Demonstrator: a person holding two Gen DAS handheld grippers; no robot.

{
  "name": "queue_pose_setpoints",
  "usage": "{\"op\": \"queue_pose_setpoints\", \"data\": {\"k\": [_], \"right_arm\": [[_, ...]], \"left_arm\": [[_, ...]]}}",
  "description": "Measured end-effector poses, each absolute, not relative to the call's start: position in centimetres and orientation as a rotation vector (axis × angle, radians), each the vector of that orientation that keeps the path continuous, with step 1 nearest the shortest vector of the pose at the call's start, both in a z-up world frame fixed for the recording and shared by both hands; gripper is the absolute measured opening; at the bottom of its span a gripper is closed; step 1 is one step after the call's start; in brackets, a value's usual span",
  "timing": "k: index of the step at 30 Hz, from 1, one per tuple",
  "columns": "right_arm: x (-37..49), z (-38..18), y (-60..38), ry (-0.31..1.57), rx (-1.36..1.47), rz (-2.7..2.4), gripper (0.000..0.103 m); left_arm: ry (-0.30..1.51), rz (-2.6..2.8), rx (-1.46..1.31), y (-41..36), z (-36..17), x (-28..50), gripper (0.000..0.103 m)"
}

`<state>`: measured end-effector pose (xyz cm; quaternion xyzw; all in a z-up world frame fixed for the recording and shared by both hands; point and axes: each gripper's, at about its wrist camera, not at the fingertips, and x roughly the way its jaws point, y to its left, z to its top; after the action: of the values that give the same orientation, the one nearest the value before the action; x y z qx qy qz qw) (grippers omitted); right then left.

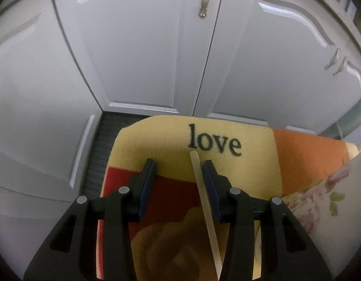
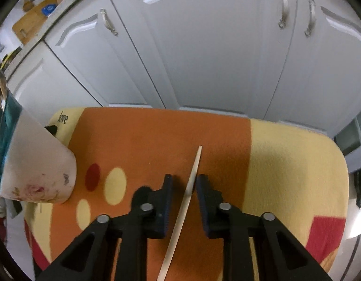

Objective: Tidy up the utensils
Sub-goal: 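Grasp the last chopstick with the right gripper while the left gripper holds its chopstick, then lift both chopsticks and lower them into the cup opening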

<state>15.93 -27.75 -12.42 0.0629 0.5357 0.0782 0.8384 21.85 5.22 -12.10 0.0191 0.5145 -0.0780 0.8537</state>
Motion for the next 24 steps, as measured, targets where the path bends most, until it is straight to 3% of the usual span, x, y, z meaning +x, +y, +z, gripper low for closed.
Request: {"op": "queue_pose_setpoints", "data": {"k": [2, 4, 5, 6, 13, 24], "right_arm": [[16.2, -12.5, -27.4, 1.129, 0.096, 0.166, 0.009], [16.3, -12.5, -27.3, 1.13, 0.085, 0.173, 0.007], [16.3, -12.4, -27.2, 1.132, 0.079, 0.178, 0.007], [16.1, -12.3, -27.2, 1.13, 0.078, 0.182, 0.006], [13.3, -9.1, -27.3, 1.043, 0.125, 0.248, 0.005], [8.1, -2.2, -27.1, 0.88, 0.174, 0.333, 0.005]], "left_arm": [[1.077, -0.167, 0.066, 4.8, -12.1, 22.0, 0.039], [1.07, -0.19, 0.061, 4.9, -12.1, 21.9, 0.024], [1.07, -0.192, 0.051, 5.1, -12.1, 21.8, 0.01], [1.071, -0.191, 0.034, 5.5, -12.0, 21.7, 0.008], [1.043, -0.179, -0.077, 8.3, -10.6, 19.2, 0.005], [0.89, -0.256, -0.275, 11.8, -2.6, 12.0, 0.005]]}}
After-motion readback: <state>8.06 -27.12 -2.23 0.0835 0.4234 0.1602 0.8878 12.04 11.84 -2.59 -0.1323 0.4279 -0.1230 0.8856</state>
